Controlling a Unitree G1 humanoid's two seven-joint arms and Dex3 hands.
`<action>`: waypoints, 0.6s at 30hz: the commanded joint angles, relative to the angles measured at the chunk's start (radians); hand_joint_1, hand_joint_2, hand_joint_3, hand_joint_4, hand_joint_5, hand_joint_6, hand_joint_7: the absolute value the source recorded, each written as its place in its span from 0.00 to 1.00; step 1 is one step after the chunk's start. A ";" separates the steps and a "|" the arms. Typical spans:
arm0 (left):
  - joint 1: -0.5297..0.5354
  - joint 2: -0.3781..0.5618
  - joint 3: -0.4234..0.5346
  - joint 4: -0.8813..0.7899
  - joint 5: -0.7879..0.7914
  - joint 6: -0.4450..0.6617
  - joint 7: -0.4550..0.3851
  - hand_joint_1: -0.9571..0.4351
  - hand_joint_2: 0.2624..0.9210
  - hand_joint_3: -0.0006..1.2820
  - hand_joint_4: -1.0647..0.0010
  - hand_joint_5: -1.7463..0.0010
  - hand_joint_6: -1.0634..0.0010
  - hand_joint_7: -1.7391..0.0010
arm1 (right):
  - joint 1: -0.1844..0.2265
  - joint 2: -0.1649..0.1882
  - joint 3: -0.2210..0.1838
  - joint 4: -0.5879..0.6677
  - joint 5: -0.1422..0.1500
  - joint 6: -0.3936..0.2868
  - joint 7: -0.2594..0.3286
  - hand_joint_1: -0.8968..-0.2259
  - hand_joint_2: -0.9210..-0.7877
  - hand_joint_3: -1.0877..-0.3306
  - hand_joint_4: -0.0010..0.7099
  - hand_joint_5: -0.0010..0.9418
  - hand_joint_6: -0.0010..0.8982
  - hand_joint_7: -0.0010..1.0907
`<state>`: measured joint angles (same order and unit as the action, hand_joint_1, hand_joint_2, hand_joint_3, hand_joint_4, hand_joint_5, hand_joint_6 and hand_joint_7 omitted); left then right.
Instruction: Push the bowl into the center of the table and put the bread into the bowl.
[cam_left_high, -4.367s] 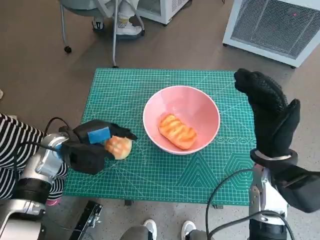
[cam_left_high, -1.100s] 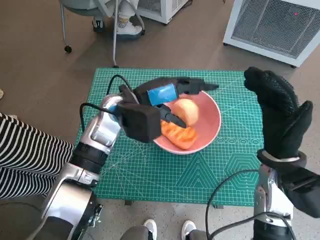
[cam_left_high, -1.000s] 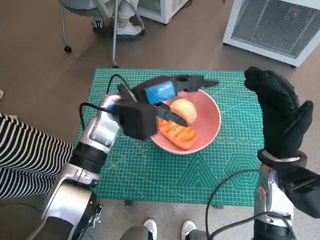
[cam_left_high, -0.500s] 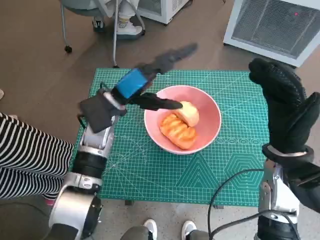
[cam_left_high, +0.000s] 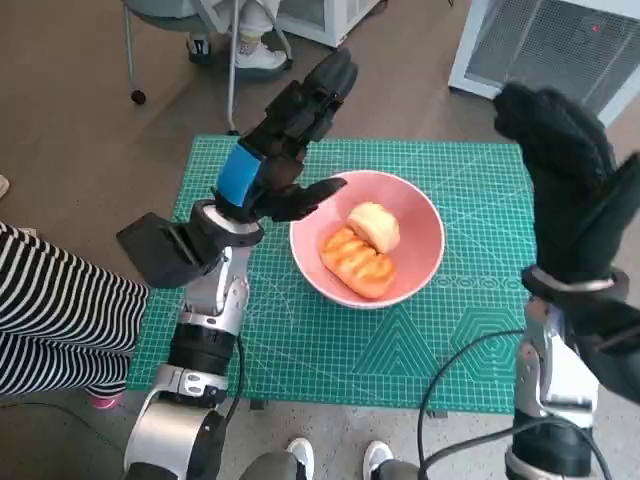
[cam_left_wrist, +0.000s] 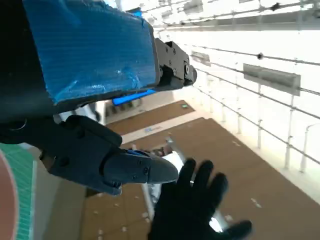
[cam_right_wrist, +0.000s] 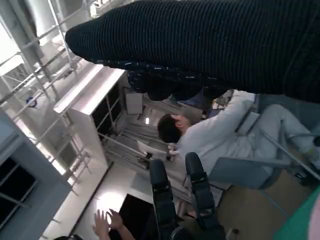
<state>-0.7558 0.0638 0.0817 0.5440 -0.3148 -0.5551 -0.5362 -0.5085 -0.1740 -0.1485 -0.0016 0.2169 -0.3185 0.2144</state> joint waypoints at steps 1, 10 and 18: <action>0.024 -0.007 0.014 -0.054 -0.012 0.011 0.017 0.21 1.00 0.41 0.90 0.98 0.99 0.70 | -0.016 0.014 0.013 0.040 -0.017 0.015 -0.012 0.30 0.00 0.50 0.28 0.01 0.13 0.38; 0.038 -0.006 0.022 -0.103 -0.029 0.055 0.020 0.20 1.00 0.42 0.90 0.98 1.00 0.68 | -0.036 0.023 0.026 0.051 -0.022 0.024 -0.010 0.30 0.00 0.49 0.28 0.00 0.13 0.37; 0.047 -0.002 0.027 -0.131 -0.050 0.093 0.006 0.19 1.00 0.41 0.89 0.97 1.00 0.67 | -0.040 0.027 0.030 0.051 -0.018 0.027 -0.005 0.30 0.00 0.49 0.28 0.00 0.13 0.37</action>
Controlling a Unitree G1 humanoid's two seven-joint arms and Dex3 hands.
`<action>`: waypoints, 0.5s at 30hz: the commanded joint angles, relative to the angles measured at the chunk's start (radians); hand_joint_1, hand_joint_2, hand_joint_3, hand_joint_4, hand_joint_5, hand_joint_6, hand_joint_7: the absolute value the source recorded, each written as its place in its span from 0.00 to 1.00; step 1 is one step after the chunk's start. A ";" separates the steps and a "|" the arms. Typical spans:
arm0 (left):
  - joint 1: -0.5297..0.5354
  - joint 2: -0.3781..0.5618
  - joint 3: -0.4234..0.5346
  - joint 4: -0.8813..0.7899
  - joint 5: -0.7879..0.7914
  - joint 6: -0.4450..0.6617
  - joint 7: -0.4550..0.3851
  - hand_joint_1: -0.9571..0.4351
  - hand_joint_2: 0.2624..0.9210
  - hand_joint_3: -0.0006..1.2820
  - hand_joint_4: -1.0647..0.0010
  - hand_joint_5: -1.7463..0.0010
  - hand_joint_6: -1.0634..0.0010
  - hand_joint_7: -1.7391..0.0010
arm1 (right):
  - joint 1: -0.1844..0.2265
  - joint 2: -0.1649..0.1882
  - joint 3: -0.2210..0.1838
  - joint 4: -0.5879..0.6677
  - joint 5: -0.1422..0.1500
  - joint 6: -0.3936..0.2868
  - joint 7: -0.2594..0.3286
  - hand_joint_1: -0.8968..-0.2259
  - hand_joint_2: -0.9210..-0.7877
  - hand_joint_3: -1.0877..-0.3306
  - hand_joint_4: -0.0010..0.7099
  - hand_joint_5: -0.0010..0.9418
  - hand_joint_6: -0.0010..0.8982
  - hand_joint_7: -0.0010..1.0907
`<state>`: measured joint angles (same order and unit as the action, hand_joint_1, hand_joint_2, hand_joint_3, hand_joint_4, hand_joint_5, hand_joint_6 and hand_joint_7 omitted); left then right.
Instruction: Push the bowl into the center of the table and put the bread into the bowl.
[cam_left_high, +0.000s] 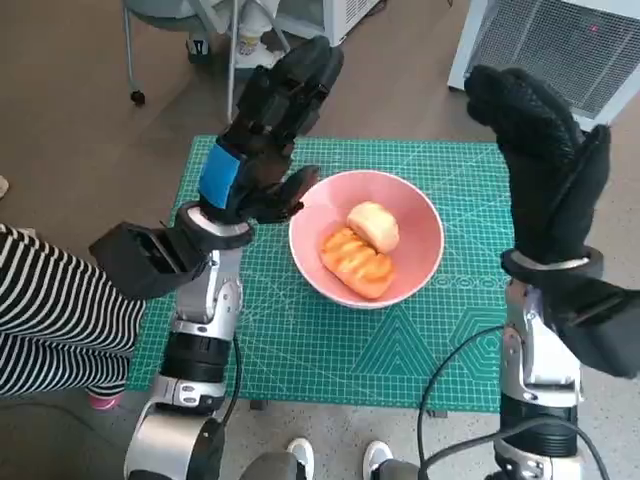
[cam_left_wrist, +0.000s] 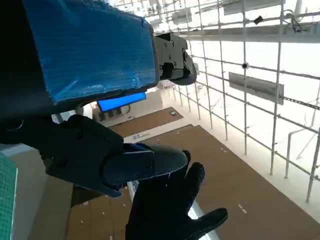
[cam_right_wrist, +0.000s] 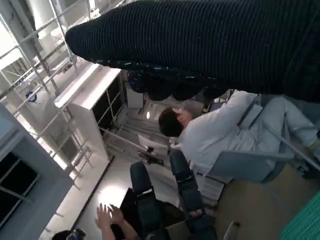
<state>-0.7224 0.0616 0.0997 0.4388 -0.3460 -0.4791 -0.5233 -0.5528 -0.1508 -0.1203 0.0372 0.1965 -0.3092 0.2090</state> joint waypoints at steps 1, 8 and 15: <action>0.014 0.001 0.009 -0.027 -0.021 0.019 -0.008 0.18 1.00 0.41 0.89 0.97 1.00 0.67 | 0.005 0.003 0.002 0.011 0.003 0.018 0.000 0.30 0.00 0.49 0.28 0.00 0.13 0.37; 0.014 -0.001 0.013 -0.032 -0.029 0.031 -0.015 0.18 1.00 0.39 0.89 0.97 1.00 0.67 | 0.006 0.002 0.001 0.013 0.002 0.019 -0.001 0.31 0.00 0.49 0.28 0.00 0.13 0.37; 0.014 -0.003 0.016 -0.028 -0.027 0.029 -0.017 0.18 1.00 0.39 0.89 0.97 1.00 0.67 | 0.006 0.001 -0.002 0.015 0.002 0.018 -0.003 0.31 0.00 0.49 0.28 0.00 0.13 0.36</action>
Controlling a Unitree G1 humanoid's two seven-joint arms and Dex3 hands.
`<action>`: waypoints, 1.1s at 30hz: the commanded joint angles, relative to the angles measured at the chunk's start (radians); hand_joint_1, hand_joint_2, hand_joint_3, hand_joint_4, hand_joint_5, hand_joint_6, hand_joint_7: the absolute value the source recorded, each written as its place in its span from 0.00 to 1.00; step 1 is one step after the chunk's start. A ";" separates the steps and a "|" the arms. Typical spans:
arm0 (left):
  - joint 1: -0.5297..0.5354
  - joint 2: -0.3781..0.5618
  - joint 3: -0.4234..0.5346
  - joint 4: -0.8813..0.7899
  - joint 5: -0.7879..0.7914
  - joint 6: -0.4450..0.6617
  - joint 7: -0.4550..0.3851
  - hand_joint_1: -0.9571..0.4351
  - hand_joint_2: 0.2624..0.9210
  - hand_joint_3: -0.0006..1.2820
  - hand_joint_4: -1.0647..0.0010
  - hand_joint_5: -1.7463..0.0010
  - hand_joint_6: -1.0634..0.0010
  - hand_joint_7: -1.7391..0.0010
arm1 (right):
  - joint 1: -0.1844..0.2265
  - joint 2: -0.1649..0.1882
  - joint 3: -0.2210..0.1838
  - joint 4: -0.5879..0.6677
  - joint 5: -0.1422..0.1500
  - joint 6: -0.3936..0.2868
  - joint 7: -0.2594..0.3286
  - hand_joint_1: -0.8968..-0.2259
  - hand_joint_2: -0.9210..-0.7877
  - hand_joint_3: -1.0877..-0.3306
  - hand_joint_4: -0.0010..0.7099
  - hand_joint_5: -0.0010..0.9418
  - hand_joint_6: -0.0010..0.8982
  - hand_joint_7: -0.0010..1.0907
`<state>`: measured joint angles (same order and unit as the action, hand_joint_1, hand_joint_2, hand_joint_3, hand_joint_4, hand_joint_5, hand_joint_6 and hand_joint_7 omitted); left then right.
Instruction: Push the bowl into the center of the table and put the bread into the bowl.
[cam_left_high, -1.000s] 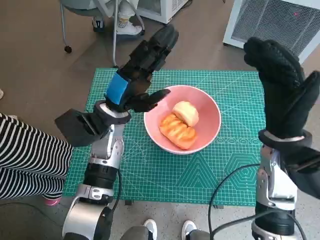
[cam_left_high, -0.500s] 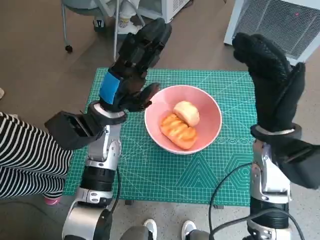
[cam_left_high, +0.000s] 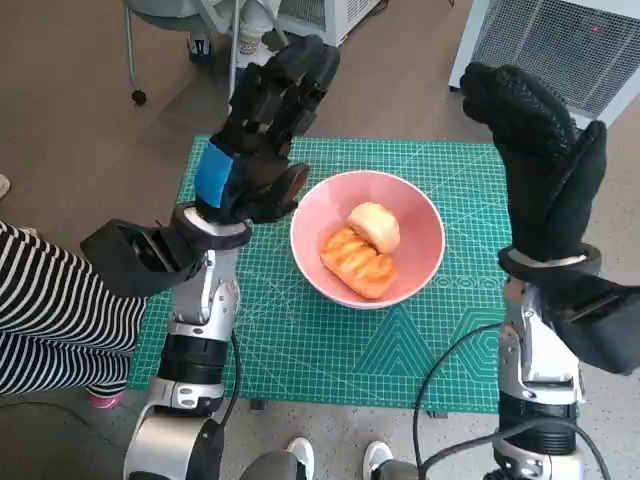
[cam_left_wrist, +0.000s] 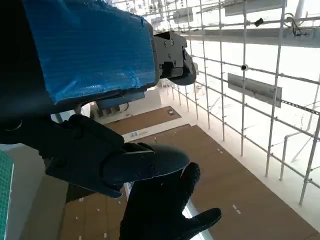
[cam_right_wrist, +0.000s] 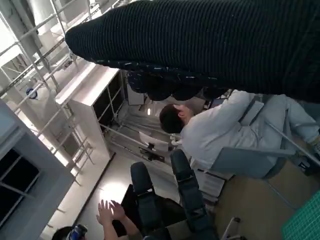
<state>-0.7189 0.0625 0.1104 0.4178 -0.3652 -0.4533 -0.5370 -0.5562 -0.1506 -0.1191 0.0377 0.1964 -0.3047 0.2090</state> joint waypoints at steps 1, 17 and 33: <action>0.011 -0.004 0.005 -0.008 -0.007 0.003 -0.003 0.18 1.00 0.39 0.89 0.97 1.00 0.67 | 0.009 0.001 -0.003 0.015 0.001 0.013 -0.003 0.31 0.00 0.49 0.28 0.00 0.13 0.36; 0.021 -0.005 0.002 -0.018 0.001 0.016 0.004 0.17 1.00 0.38 0.89 0.96 1.00 0.65 | 0.008 0.001 -0.002 0.007 -0.002 0.023 -0.008 0.31 0.00 0.49 0.28 0.00 0.14 0.36; 0.042 0.005 -0.002 -0.048 0.013 0.031 0.010 0.18 1.00 0.38 0.90 0.95 1.00 0.64 | 0.005 0.006 0.004 0.005 -0.004 0.029 -0.010 0.31 0.00 0.49 0.27 0.00 0.14 0.35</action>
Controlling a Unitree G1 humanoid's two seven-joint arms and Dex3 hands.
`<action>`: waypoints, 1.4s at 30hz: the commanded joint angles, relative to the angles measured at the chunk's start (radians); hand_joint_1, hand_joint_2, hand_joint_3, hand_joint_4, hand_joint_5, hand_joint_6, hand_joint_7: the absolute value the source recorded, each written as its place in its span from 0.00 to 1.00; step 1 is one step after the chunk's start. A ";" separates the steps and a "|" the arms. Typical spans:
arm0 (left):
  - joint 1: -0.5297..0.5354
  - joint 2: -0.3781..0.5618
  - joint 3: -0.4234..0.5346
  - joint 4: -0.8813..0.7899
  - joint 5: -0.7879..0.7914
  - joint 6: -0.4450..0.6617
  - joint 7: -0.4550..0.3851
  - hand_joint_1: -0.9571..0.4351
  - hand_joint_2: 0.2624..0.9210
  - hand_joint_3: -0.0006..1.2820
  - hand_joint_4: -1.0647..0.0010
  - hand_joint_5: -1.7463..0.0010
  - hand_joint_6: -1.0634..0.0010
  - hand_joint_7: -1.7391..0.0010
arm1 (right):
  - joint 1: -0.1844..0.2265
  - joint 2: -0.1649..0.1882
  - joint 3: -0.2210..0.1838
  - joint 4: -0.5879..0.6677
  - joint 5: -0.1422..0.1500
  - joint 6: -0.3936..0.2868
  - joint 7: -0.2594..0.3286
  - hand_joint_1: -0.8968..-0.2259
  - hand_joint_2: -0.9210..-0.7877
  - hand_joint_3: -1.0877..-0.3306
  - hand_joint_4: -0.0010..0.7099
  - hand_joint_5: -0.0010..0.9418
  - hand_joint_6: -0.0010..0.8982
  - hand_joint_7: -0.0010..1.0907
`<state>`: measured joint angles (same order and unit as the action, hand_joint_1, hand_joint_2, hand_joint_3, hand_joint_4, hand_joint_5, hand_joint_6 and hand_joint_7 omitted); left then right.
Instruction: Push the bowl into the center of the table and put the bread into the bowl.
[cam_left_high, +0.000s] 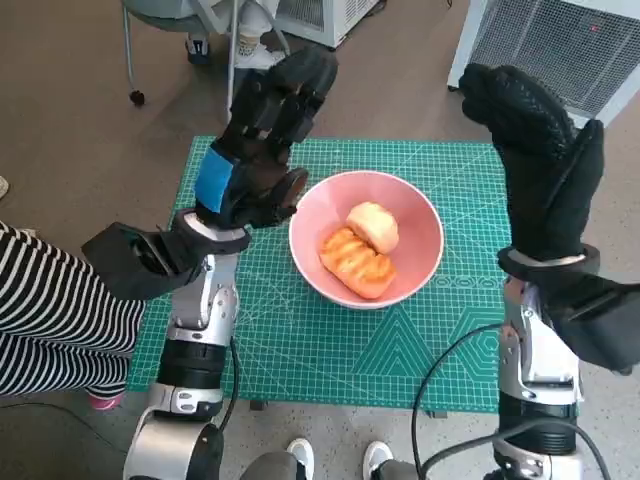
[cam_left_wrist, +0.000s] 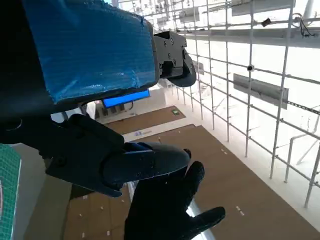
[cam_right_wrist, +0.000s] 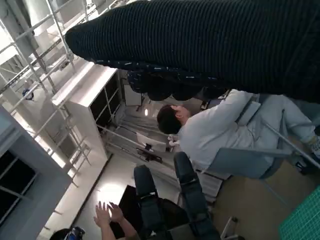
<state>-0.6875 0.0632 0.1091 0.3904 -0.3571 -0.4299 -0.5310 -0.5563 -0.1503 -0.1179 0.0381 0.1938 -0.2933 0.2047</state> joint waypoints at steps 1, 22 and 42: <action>0.012 0.005 -0.001 -0.022 0.005 0.009 0.004 0.18 1.00 0.38 0.90 0.95 1.00 0.65 | 0.005 0.006 0.003 0.004 -0.001 0.018 -0.006 0.31 0.00 0.49 0.27 0.00 0.14 0.35; 0.029 0.014 0.000 -0.039 0.011 0.020 0.014 0.19 1.00 0.37 0.91 0.94 1.00 0.65 | 0.002 0.007 0.010 -0.005 -0.002 0.036 -0.008 0.31 0.00 0.49 0.27 0.00 0.14 0.35; 0.029 0.017 0.003 -0.039 0.008 0.014 0.013 0.20 1.00 0.37 0.91 0.94 1.00 0.66 | 0.006 0.007 0.016 0.003 -0.009 0.032 -0.007 0.30 0.00 0.48 0.28 0.00 0.15 0.35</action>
<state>-0.6605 0.0745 0.1101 0.3622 -0.3530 -0.4103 -0.5161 -0.5666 -0.1484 -0.1056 0.0281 0.1926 -0.2705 0.2012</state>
